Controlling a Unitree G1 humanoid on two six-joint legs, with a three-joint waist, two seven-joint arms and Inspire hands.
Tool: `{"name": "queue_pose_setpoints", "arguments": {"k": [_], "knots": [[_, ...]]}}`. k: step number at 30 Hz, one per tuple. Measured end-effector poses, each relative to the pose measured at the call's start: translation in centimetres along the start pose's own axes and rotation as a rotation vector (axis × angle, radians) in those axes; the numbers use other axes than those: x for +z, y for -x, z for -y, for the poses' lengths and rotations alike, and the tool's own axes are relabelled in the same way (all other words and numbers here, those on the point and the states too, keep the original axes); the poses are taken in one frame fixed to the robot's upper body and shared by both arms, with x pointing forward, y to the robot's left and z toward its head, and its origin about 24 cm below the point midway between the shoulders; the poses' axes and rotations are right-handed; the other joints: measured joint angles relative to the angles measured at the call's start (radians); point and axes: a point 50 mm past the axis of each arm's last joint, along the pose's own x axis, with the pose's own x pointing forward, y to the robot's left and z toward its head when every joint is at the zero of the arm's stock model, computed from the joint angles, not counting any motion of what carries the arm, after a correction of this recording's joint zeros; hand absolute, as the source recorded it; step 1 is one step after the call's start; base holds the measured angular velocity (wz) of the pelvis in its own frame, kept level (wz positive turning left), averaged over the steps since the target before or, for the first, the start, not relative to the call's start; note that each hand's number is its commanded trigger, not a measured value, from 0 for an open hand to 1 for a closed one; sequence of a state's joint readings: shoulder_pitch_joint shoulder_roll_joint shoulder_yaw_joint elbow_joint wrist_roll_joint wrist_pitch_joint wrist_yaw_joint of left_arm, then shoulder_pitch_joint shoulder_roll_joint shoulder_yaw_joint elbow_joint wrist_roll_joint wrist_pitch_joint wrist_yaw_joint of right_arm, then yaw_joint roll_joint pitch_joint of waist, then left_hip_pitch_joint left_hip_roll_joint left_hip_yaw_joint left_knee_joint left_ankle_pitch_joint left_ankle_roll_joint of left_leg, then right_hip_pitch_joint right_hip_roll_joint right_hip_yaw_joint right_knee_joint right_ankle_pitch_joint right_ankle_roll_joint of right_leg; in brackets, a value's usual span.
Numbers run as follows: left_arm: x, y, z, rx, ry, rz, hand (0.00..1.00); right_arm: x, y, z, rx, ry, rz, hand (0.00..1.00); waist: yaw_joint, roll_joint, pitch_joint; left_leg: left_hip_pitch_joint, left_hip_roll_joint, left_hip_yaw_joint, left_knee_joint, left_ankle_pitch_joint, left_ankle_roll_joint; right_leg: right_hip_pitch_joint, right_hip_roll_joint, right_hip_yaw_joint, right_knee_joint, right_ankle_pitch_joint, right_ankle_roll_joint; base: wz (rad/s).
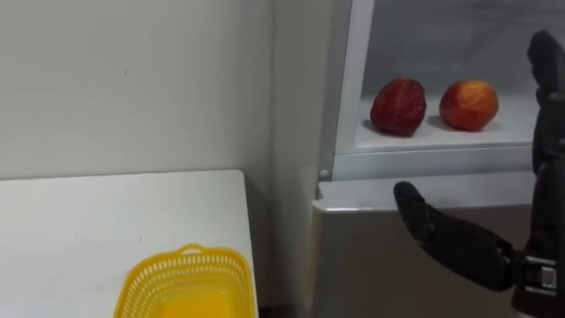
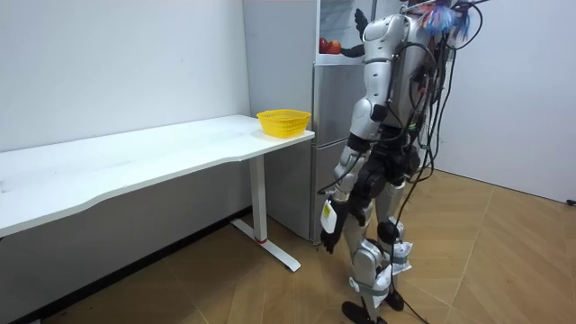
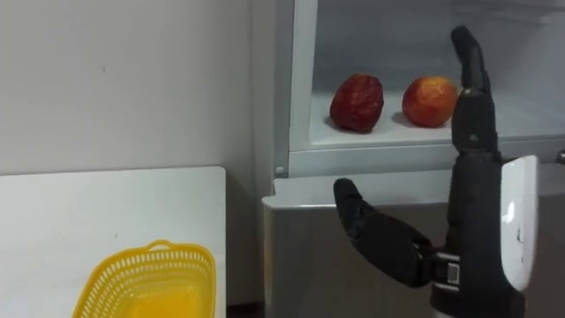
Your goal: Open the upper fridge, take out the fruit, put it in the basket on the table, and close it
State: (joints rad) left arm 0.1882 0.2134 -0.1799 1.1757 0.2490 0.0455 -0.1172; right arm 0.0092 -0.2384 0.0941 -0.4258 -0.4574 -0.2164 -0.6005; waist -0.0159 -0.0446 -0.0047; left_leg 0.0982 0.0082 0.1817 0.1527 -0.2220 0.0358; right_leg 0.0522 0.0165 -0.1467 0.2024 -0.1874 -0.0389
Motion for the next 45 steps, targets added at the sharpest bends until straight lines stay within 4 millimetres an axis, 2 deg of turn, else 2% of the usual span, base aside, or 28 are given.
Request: {"name": "queue_pose_setpoints", "arguments": {"k": [2, 5, 10, 12, 14, 18, 21, 26, 32, 35, 42, 45], "knots": [[0.1, 0.0, -0.1, 0.002, -0.007, 0.0, 0.0, -0.4, 0.0, 0.1, 0.0, -0.004, -0.021, 0.0, -0.003, -0.009, 0.0044, -0.002, -0.002, -0.012, 0.001, 0.0, 0.0, 0.003, -0.002, -0.01, 0.0, 0.0, 0.0, 0.15], [0.3, 0.0, -0.2, 0.008, -0.028, 0.006, 0.0, -1.1, -0.3, 0.4, -0.016, 0.003, -0.049, 0.0, 0.003, -0.021, 0.0035, -0.01, -0.004, -0.025, 0.006, 0.001, -0.001, 0.002, -0.005, -0.021, -0.001, 0.0, 0.0, 0.12], [0.2, 0.0, -0.2, 0.012, -0.045, 0.002, 0.0, -2.2, -1.7, 0.4, -0.041, 0.028, -0.051, 0.0, 0.002, -0.021, 0.0037, -0.014, -0.005, -0.035, 0.017, 0.001, 0.0, 0.008, -0.014, -0.041, -0.001, 0.0, 0.0, 0.09], [0.1, 0.0, -0.1, 0.009, -0.05, 0.0, 0.0, -3.0, -2.3, 0.3, -0.047, 0.019, -0.079, 0.0, 0.003, -0.017, 0.0077, 0.002, -0.005, -0.041, 0.016, 0.001, 0.0, 0.027, -0.014, -0.047, -0.005, 0.0, 0.0, 0.07], [0.2, 0.0, -0.1, 0.006, -0.047, 0.001, 0.0, -3.6, -3.0, 0.6, -0.06, 0.021, -0.098, 0.0, 0.005, -0.018, 0.0076, 0.002, -0.005, -0.046, 0.016, 0.001, 0.0, 0.032, -0.015, -0.05, -0.013, 0.0, 0.0, 0.07], [0.1, 0.0, -0.3, -0.003, -0.022, 0.002, 0.0, -3.6, -4.1, 1.5, -0.076, 0.039, -0.079, 0.0, 0.02, -0.017, 0.0051, 0.002, -0.005, -0.047, 0.018, 0.001, -0.001, 0.035, -0.014, -0.051, -0.015, 0.0, 0.0, 0.01], [0.1, 0.0, -0.3, -0.012, -0.014, -0.003, 0.0, -3.7, -4.6, 1.7, -0.086, 0.041, -0.081, 0.0, 0.023, -0.017, 0.0064, 0.0, -0.006, -0.052, 0.022, 0.001, -0.001, 0.037, -0.015, -0.056, -0.016, 0.0, 0.0, 0.04], [0.2, 0.0, -0.3, -0.03, -0.02, -0.001, 0.0, -3.6, -5.9, 1.3, -0.078, 0.035, -0.069, 0.0, 0.026, -0.023, 0.0072, 0.0, -0.007, -0.051, 0.022, 0.001, -0.001, 0.037, -0.015, -0.051, -0.019, 0.0, 0.0, 0.0], [0.8, 0.0, -0.6, -0.033, -0.043, 0.006, 0.0, -3.9, -5.9, 1.2, -0.05, 0.051, -0.077, 0.0, 0.05, -0.034, 0.008, -0.004, -0.008, -0.052, 0.024, 0.001, -0.001, 0.039, -0.016, -0.056, -0.031, 0.0, 0.0, 0.01], [0.8, 0.0, -0.6, -0.032, -0.05, 0.005, 0.0, -3.9, -6.1, 1.2, -0.041, 0.054, -0.07, 0.0, 0.052, -0.036, 0.0072, -0.007, -0.008, -0.055, 0.025, 0.001, -0.001, 0.036, -0.016, -0.058, -0.032, 0.0, 0.0, 0.01], [0.7, 0.0, -0.9, -0.022, -0.032, 0.003, 0.0, -3.9, -7.7, 1.0, -0.049, 0.063, -0.041, 0.0, 0.054, -0.044, 0.0111, -0.01, -0.006, -0.059, 0.03, 0.001, -0.001, 0.034, -0.015, -0.065, -0.032, 0.0, 0.0, 0.01], [1.0, 0.0, -1.1, -0.015, -0.035, 0.008, 0.0, -4.0, -7.9, 1.0, -0.048, 0.067, -0.044, 0.0, 0.052, -0.047, 0.0097, -0.018, -0.007, -0.071, 0.035, 0.001, -0.001, 0.033, -0.016, -0.075, -0.031, 0.0, -0.001, 0.1]]}}
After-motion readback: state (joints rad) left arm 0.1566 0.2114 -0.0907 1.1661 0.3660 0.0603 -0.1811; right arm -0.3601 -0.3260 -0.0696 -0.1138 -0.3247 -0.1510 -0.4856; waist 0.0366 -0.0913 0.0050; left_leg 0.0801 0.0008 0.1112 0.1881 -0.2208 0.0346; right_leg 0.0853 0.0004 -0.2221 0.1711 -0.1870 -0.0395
